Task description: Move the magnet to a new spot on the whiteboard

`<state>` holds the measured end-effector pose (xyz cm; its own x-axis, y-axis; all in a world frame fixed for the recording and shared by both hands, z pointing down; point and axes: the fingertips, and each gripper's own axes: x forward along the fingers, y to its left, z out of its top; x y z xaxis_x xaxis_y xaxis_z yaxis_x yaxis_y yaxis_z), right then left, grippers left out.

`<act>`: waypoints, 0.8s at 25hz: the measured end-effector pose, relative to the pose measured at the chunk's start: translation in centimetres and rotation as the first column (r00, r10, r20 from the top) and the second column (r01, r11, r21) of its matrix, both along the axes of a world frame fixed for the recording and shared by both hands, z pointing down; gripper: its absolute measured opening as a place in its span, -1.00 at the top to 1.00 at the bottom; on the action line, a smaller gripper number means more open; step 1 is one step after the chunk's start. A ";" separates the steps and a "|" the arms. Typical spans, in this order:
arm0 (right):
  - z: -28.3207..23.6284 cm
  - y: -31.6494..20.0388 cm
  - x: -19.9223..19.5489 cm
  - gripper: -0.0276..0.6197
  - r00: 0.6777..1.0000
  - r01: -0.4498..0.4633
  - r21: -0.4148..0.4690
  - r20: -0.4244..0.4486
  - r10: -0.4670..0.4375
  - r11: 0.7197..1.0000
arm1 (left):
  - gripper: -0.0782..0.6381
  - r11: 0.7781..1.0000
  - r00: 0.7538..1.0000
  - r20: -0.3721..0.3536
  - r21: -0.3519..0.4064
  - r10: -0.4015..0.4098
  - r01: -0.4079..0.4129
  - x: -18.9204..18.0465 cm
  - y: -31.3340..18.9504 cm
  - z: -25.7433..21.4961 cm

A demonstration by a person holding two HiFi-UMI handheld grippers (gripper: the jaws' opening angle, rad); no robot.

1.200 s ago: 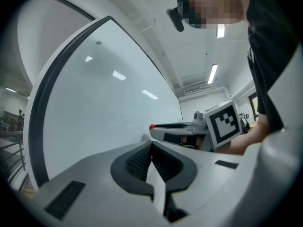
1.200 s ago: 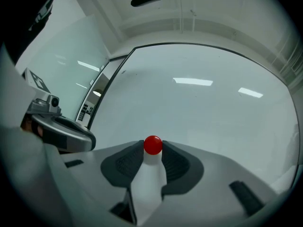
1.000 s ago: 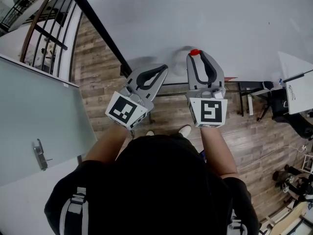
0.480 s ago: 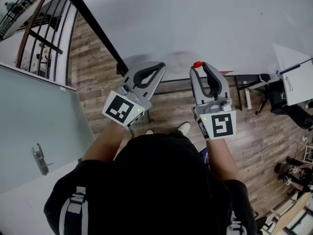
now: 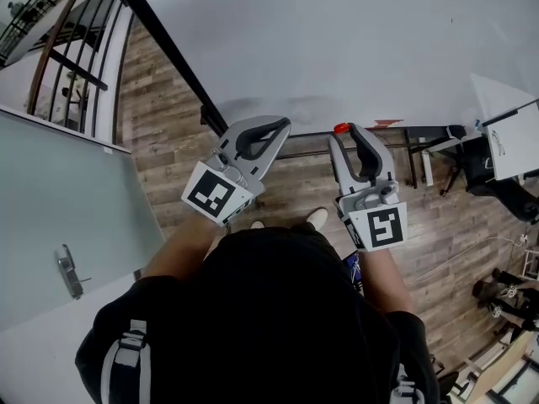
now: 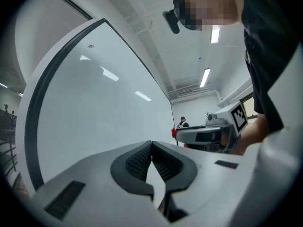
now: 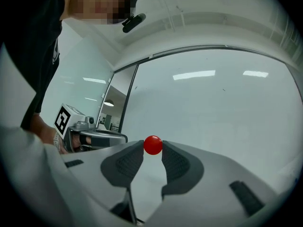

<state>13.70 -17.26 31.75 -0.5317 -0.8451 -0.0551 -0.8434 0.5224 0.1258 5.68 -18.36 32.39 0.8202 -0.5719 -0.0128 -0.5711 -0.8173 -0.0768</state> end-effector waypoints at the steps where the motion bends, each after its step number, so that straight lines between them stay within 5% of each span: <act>1: 0.1 0.1 0.0 0.55 1.000 0.000 -0.004 0.003 0.000 1.000 | 0.77 1.000 1.000 0.007 -0.008 0.001 -0.001 0.0 0.1 0.4; 20: 1.5 -0.1 -0.3 0.55 1.000 -0.018 -0.019 -0.009 0.018 1.000 | 0.77 1.000 1.000 0.008 -0.016 -0.008 0.008 -0.8 0.0 1.4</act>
